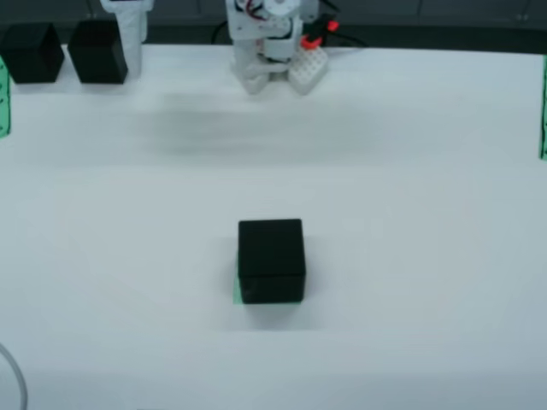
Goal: Stack 3 Blocks on the chosen place.
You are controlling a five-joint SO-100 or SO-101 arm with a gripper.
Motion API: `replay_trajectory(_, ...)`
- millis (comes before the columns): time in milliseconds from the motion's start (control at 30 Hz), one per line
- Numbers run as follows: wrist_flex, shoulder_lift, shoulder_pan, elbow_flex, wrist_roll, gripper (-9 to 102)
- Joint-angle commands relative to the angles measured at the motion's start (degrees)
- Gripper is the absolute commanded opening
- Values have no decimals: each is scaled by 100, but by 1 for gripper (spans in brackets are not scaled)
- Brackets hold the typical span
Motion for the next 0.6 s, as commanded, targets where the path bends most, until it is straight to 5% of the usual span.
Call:
replay_trajectory(0, 53, -141, 519, -272, -325, 40)
replay_trajectory(567, -264, -448, 2127, -861, -1503, 41)
